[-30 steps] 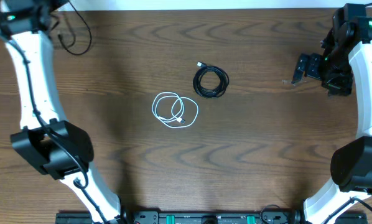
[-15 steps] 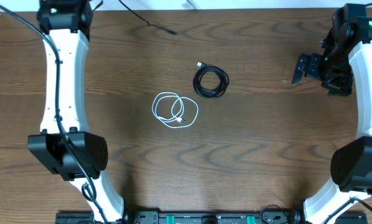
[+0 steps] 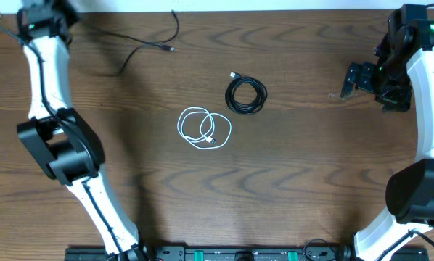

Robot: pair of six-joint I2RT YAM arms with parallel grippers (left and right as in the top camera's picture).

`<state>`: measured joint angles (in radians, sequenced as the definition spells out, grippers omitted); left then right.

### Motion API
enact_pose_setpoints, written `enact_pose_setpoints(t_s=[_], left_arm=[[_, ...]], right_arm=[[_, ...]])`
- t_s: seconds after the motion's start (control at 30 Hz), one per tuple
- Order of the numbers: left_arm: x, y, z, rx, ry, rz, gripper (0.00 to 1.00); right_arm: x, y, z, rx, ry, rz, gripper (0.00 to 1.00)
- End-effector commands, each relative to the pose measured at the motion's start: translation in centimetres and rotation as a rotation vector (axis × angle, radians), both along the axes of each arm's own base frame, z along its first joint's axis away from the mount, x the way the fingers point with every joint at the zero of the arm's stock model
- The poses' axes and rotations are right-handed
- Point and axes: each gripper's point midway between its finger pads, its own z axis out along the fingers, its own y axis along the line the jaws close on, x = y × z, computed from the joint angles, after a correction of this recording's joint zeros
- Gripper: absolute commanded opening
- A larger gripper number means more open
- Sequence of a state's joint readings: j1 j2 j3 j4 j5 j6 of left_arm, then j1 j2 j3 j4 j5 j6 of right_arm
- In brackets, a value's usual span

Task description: Untangle cables

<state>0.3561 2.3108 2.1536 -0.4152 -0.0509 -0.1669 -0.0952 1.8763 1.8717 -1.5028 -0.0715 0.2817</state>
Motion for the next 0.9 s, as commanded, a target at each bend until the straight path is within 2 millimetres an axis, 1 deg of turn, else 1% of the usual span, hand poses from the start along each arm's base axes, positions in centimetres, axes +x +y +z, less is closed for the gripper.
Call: enact_pose_setpoints(t_s=[0.0, 0.03, 0.1, 0.13, 0.2, 0.27, 0.37, 0.4, 0.43, 0.57, 0.6, 0.67, 0.83, 0.87], left_arm=[[-3.6, 6.3, 2.2, 0.117, 0.035, 0.136, 0.94], [-4.4, 7.2, 2.4, 0.112, 0.041, 0.157, 0.94], [-5.7, 8.3, 2.5, 0.099, 0.059, 0.181, 0.95], [-6.6, 8.6, 2.2, 0.085, 0.085, 0.186, 0.95], [-7.3, 8.1, 1.3, 0.05, 0.126, 0.169, 0.95], [-7.7, 6.6, 0.0, -0.014, 0.174, 0.121, 0.95], [-8.2, 3.0, -2.1, -0.156, 0.237, 0.007, 0.95], [-8.2, 2.0, -2.7, -0.198, 0.246, -0.017, 0.95], [-8.3, 1.3, -3.1, -0.242, 0.252, -0.006, 0.95], [-9.8, -0.3, -6.1, -0.37, 0.327, 0.101, 0.95], [-10.3, -0.7, -7.1, -0.409, 0.348, 0.136, 0.95], [-11.6, -1.9, -10.3, -0.507, 0.426, 0.223, 0.95], [-11.6, -3.4, -13.1, -0.528, 0.487, 0.213, 0.95], [-11.5, -4.1, -14.2, -0.537, 0.509, 0.213, 0.95]], right_arm=[[0.0, 0.1, 0.9, -0.003, -0.027, -0.01, 0.99], [0.0, 0.1, 0.9, -0.003, -0.027, -0.01, 0.99], [0.0, 0.1, 0.9, -0.003, -0.027, -0.01, 0.99], [0.0, 0.1, 0.9, -0.003, -0.027, -0.01, 0.99], [0.0, 0.1, 0.9, -0.003, -0.027, -0.01, 0.99], [0.0, 0.1, 0.9, -0.003, -0.027, -0.01, 0.99], [0.0, 0.1, 0.9, -0.003, -0.027, -0.01, 0.99], [0.0, 0.1, 0.9, -0.003, -0.027, -0.01, 0.99], [0.0, 0.1, 0.9, -0.003, -0.027, -0.01, 0.99], [0.0, 0.1, 0.9, -0.003, -0.027, -0.01, 0.99], [0.0, 0.1, 0.9, -0.003, -0.027, -0.01, 0.99], [0.0, 0.1, 0.9, -0.003, -0.027, -0.01, 0.99], [0.0, 0.1, 0.9, -0.003, -0.028, -0.01, 0.99], [0.0, 0.1, 0.9, -0.003, -0.027, -0.01, 0.99]])
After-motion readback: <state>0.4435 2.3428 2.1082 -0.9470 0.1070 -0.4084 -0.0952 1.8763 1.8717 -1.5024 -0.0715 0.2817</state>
